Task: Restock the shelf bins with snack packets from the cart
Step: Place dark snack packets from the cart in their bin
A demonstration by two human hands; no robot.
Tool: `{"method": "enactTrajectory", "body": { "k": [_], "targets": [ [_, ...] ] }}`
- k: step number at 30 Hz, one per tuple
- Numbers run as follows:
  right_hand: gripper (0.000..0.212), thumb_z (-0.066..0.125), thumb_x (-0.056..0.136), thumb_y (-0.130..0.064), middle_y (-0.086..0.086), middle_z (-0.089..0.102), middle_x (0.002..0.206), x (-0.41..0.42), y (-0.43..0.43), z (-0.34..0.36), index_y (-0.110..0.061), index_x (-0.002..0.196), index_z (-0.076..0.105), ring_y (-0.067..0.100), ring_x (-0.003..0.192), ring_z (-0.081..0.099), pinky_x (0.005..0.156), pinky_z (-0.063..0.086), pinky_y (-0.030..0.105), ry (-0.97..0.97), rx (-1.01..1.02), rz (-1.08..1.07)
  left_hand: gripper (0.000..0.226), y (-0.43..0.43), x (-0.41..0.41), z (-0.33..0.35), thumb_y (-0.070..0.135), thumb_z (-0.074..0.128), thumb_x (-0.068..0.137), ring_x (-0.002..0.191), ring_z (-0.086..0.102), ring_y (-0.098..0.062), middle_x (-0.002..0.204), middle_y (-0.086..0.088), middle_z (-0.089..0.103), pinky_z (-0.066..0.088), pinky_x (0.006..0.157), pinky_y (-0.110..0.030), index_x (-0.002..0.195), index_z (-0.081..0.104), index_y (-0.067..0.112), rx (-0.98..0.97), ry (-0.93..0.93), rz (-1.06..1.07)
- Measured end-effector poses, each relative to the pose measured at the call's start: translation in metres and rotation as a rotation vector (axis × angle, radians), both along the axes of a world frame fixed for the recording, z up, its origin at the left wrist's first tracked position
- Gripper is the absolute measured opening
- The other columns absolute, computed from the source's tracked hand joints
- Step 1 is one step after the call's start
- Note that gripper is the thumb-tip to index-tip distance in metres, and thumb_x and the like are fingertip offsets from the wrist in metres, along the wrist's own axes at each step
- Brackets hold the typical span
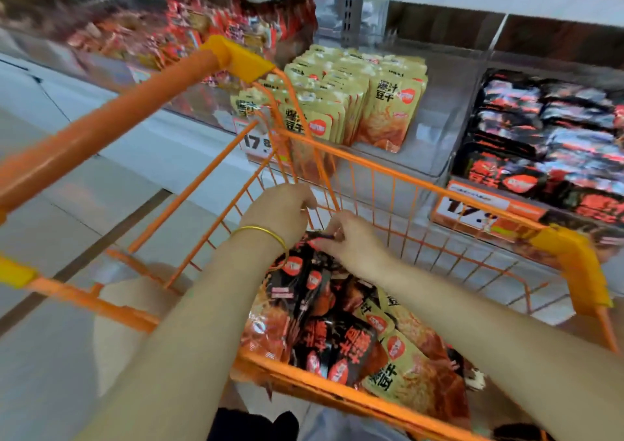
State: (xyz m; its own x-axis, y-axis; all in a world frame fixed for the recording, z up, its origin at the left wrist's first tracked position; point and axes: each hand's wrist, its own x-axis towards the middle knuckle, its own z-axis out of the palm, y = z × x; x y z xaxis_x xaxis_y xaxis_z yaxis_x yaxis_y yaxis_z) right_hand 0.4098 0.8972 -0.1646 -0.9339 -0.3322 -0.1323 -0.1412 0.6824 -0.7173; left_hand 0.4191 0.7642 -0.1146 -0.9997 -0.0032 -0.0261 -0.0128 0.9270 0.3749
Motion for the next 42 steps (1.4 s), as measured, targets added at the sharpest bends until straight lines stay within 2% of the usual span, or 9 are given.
{"method": "enactTrajectory", "body": {
  "k": [9, 16, 19, 23, 26, 30, 33, 37, 42],
  "targets": [
    [0.014, 0.046, 0.099, -0.011, 0.005, 0.050, 0.079, 0.000, 0.029, 0.047, -0.007, 0.086, 0.048, 0.014, 0.055, 0.059, 0.047, 0.052, 0.018, -0.251, -0.354, -0.047, 0.041, 0.010, 0.006, 0.007, 0.021, 0.049, 0.096, 0.127, 0.041, -0.018, 0.141, -0.003, 0.043, 0.031, 0.097, -0.021, 0.136, 0.044, 0.016, 0.176, -0.044, -0.079],
    [0.016, 0.059, 0.092, -0.025, 0.013, 0.063, 0.097, 0.010, 0.069, 0.084, -0.011, 0.098, 0.056, 0.013, 0.062, 0.061, 0.054, 0.054, 0.025, -0.067, -0.474, -0.098, 0.022, 0.027, 0.003, 0.038, 0.004, 0.059, 0.088, 0.086, 0.049, 0.003, 0.096, 0.015, 0.053, 0.037, 0.071, 0.002, 0.107, 0.060, 0.015, 0.608, 0.177, -0.080],
    [0.025, 0.067, 0.086, -0.020, 0.008, 0.070, 0.087, 0.024, 0.098, 0.096, -0.015, 0.106, 0.053, 0.011, 0.068, 0.064, 0.050, 0.049, 0.021, -0.039, -0.439, -0.082, 0.019, 0.054, -0.003, 0.058, 0.003, 0.060, 0.086, 0.078, 0.050, 0.011, 0.086, 0.019, 0.050, 0.038, 0.070, 0.001, 0.101, 0.062, 0.016, 0.693, 0.258, -0.135],
    [0.014, 0.060, 0.087, -0.001, 0.000, 0.063, 0.058, 0.031, 0.154, 0.115, -0.013, 0.083, 0.055, 0.012, 0.046, 0.052, 0.035, 0.033, 0.019, 0.019, -0.632, -0.292, 0.022, 0.119, -0.022, 0.071, 0.005, 0.064, 0.084, 0.075, 0.048, 0.001, 0.079, 0.014, 0.046, 0.039, 0.074, -0.009, 0.101, 0.061, 0.017, 0.802, 0.304, -0.207],
    [0.025, 0.054, 0.091, -0.002, -0.006, 0.056, 0.050, 0.022, 0.217, 0.131, -0.018, 0.071, 0.051, 0.005, 0.042, 0.046, 0.041, 0.030, 0.017, 0.081, -0.728, -0.559, 0.025, 0.172, -0.035, 0.075, 0.001, 0.060, 0.085, 0.074, 0.051, -0.004, 0.085, 0.003, 0.051, 0.047, 0.081, -0.018, 0.104, 0.055, 0.016, 0.875, 0.325, -0.283],
    [0.036, 0.048, 0.094, -0.001, -0.009, 0.049, 0.038, -0.001, 0.295, 0.132, -0.018, 0.064, 0.040, 0.001, 0.031, 0.043, 0.033, 0.033, 0.012, 0.197, -0.793, -0.830, 0.027, 0.222, -0.049, 0.064, -0.003, 0.056, 0.082, 0.100, 0.055, -0.022, 0.110, -0.015, 0.055, 0.041, 0.095, -0.028, 0.107, 0.061, 0.006, 0.569, 0.435, -0.432],
    [0.036, 0.053, 0.089, -0.005, 0.000, 0.044, 0.049, -0.040, 0.340, 0.116, -0.019, 0.061, 0.036, 0.006, 0.031, 0.043, 0.034, 0.038, 0.017, 0.329, -0.628, -1.066, 0.029, 0.242, -0.058, 0.051, 0.016, 0.049, 0.082, 0.108, 0.053, -0.038, 0.111, -0.019, 0.058, 0.043, 0.095, -0.043, 0.105, 0.064, 0.005, 0.264, 0.478, -0.546],
    [0.029, 0.050, 0.085, -0.004, 0.001, 0.039, 0.070, -0.084, 0.367, 0.095, -0.022, 0.071, 0.033, 0.014, 0.080, 0.042, 0.066, 0.030, 0.025, 0.513, -0.261, -1.175, 0.050, 0.258, -0.059, 0.030, 0.039, 0.030, 0.087, 0.115, 0.054, -0.031, 0.123, -0.011, 0.059, 0.037, 0.101, -0.056, 0.114, 0.065, 0.016, -0.059, 0.474, -0.578],
    [0.020, 0.042, 0.092, -0.001, 0.010, 0.045, 0.096, -0.107, 0.363, 0.066, -0.017, 0.094, 0.030, 0.025, 0.096, 0.051, 0.082, 0.038, 0.035, 0.489, -0.009, -1.047, 0.048, 0.258, -0.059, 0.021, 0.037, 0.026, 0.093, 0.117, 0.054, -0.026, 0.124, -0.005, 0.060, 0.028, 0.107, -0.050, 0.117, 0.064, 0.019, -0.114, 0.551, -0.563]
  ]
}}
